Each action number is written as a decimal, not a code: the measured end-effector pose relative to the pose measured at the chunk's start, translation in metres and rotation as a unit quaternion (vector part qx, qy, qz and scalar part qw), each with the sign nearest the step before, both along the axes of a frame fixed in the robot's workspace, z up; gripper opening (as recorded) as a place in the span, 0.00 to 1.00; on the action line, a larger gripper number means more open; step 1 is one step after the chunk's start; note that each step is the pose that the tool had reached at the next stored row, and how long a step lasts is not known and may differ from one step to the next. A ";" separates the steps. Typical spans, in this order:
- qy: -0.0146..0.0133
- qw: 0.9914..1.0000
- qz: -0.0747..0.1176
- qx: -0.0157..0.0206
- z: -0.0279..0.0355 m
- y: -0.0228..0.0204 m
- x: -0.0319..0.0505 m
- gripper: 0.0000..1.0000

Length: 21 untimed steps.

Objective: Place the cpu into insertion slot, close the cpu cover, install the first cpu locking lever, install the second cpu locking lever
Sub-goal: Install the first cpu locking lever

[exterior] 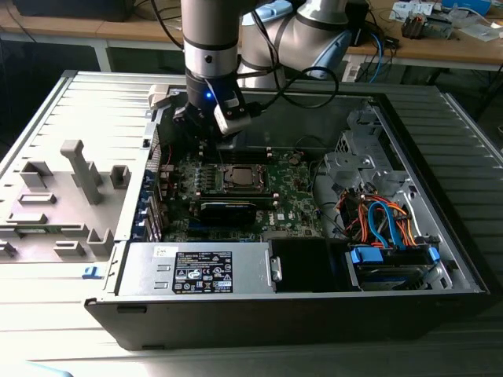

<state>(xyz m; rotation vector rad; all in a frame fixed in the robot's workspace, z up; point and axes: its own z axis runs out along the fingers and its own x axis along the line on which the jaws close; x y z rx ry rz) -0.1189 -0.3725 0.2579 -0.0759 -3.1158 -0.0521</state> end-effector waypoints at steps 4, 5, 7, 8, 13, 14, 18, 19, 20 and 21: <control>0.000 1.000 0.000 0.000 0.0000 0.0040 -0.0038 0.11; 0.000 1.000 0.000 0.000 0.0000 0.0057 -0.0049 0.11; 0.000 1.000 0.000 0.000 -0.0001 0.0088 -0.0054 0.11; 0.000 1.000 0.002 0.000 -0.0001 0.0103 -0.0054 0.11; 0.000 1.000 0.018 0.000 -0.0003 0.0215 -0.0055 0.11; 0.000 1.000 0.024 0.000 -0.0004 0.0217 -0.0054 0.11; 0.000 1.000 0.031 0.000 -0.0009 0.0218 -0.0052 0.11; 0.000 1.000 0.031 0.000 -0.0011 0.0218 -0.0049 0.11; 0.000 1.000 0.031 0.000 -0.0011 0.0217 -0.0049 0.11; 0.000 1.000 0.031 0.000 -0.0011 0.0218 -0.0047 0.11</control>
